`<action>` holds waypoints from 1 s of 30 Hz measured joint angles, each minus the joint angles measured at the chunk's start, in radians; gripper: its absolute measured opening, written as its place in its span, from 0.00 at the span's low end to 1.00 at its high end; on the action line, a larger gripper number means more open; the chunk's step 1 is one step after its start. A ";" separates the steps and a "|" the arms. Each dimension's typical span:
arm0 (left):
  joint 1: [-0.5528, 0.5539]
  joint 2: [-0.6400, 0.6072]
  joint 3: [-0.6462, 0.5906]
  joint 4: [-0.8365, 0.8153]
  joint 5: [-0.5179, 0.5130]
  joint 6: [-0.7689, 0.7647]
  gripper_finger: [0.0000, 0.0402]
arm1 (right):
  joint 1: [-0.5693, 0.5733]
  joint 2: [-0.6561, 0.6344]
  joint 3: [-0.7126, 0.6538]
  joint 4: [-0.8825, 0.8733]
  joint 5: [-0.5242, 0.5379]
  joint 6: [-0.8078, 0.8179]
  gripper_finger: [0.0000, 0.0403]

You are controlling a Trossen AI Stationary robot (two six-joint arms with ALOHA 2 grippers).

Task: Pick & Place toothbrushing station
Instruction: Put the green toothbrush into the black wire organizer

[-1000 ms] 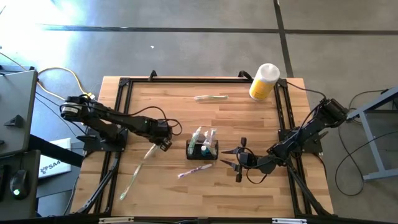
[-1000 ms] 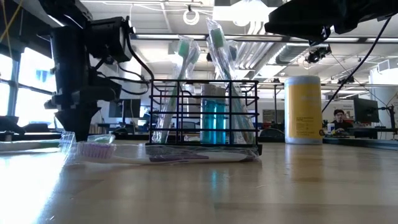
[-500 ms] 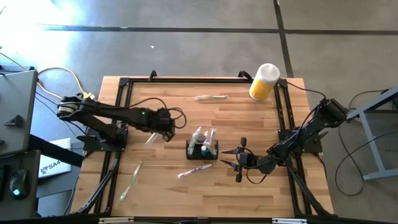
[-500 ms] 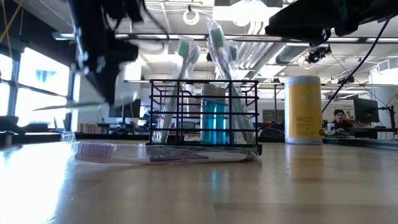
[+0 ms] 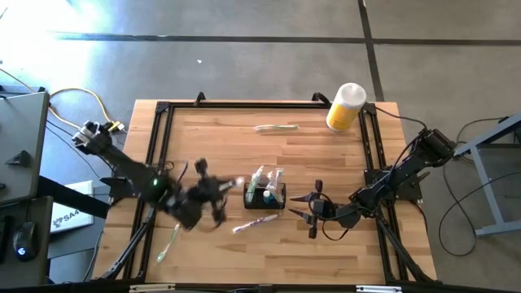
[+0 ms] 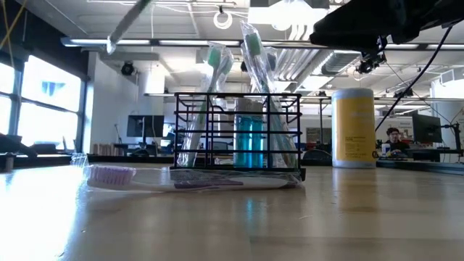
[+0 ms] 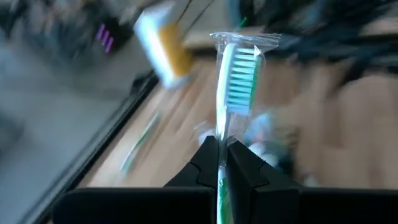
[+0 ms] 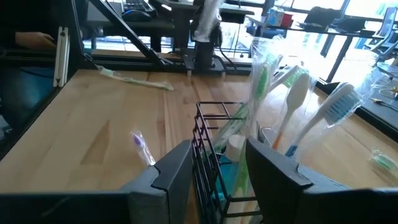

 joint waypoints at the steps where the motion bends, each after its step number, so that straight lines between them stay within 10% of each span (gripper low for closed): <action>1: -0.027 0.001 -0.028 0.091 -0.009 0.069 0.00 | 0.000 0.000 0.000 0.000 -0.011 0.000 0.36; 9: -0.046 0.003 -0.364 0.954 0.241 0.513 0.00 | -0.002 0.000 0.000 0.010 -0.028 -0.001 0.36; 15: 0.016 -0.014 -0.482 1.305 0.366 0.653 0.00 | -0.033 0.000 0.000 0.010 -0.052 -0.008 0.36; 20: 0.132 0.000 -0.494 1.341 0.618 0.532 0.00 | -0.059 0.000 0.000 0.002 -0.107 -0.006 0.36; 30: 0.247 0.033 -0.501 1.293 0.675 0.492 0.00 | -0.064 0.000 0.000 -0.002 -0.154 0.000 0.36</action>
